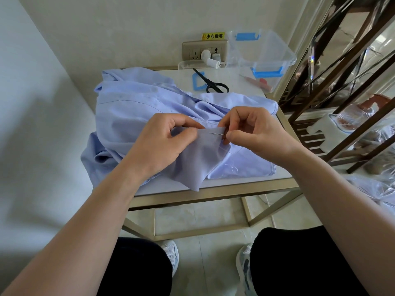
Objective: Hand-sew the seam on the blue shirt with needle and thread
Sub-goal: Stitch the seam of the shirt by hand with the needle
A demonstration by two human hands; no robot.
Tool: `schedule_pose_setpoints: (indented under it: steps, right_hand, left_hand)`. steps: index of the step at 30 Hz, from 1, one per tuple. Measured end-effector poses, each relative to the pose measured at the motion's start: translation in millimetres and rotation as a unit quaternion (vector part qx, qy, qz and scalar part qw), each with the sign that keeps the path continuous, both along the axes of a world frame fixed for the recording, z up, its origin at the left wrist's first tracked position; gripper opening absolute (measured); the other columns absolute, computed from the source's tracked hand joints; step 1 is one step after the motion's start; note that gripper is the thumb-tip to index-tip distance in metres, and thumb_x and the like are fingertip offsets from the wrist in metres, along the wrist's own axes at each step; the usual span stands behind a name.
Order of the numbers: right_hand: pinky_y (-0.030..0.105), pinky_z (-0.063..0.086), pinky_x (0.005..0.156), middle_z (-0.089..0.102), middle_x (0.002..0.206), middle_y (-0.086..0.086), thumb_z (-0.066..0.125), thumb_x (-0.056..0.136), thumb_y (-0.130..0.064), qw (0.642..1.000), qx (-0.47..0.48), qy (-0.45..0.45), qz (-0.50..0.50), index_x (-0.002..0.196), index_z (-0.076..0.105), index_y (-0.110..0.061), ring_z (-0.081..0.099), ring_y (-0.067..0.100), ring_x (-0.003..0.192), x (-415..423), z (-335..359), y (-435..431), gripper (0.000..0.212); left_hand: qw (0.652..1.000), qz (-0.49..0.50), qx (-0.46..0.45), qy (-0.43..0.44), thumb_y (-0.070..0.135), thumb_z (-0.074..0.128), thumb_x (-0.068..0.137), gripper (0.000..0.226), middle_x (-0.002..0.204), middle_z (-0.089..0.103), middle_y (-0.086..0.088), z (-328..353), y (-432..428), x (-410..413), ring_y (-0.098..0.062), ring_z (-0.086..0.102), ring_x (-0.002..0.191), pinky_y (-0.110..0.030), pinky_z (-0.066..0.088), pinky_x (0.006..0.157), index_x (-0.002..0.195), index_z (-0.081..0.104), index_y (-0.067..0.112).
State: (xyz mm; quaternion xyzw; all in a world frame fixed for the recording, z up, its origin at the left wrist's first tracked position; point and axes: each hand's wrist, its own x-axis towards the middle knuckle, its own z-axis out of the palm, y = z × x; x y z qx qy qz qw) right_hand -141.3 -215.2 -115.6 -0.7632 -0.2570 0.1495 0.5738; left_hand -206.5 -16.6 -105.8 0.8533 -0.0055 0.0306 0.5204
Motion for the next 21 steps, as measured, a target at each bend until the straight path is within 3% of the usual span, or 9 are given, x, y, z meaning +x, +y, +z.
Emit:
schedule_pose_setpoints:
  steps: [3,9,21]
  right_hand:
    - [0.028,0.054,0.077,0.068,0.086,0.006,0.056,0.07,0.0,1.0,0.001,0.001,0.001,0.066,0.054,-0.007,0.067,0.015,0.074,-0.5,-0.1,0.0,0.009]
    - [0.033,0.055,0.081,0.07,0.085,0.002,0.056,0.071,0.001,1.0,0.0,-0.002,0.012,0.066,0.053,-0.007,0.067,0.015,0.075,-1.0,-0.8,-0.1,0.009]
    - [0.029,0.055,0.078,0.069,0.085,0.006,0.056,0.071,0.002,1.0,0.016,-0.001,0.004,0.066,0.053,-0.006,0.067,0.018,0.076,-1.2,-0.7,1.6,0.01]
  left_hand:
    - [1.0,0.01,-0.02,-0.001,0.029,0.076,0.082,0.004,0.084,0.074,0.013,-0.4,0.3,-0.1,-0.001,0.066,0.082,-0.014,0.051,0.072,0.084,0.076,0.025]
    - [0.997,0.049,-0.04,0.033,0.026,0.081,0.078,0.007,0.08,0.074,0.013,-2.1,0.1,2.8,0.0,0.066,0.076,-0.01,0.05,0.066,0.077,0.076,0.031]
    - [0.993,0.072,-0.075,0.052,0.021,0.081,0.077,0.012,0.07,0.072,0.014,-0.1,-0.6,4.3,0.004,0.062,0.065,-0.009,0.048,0.06,0.07,0.074,0.028]
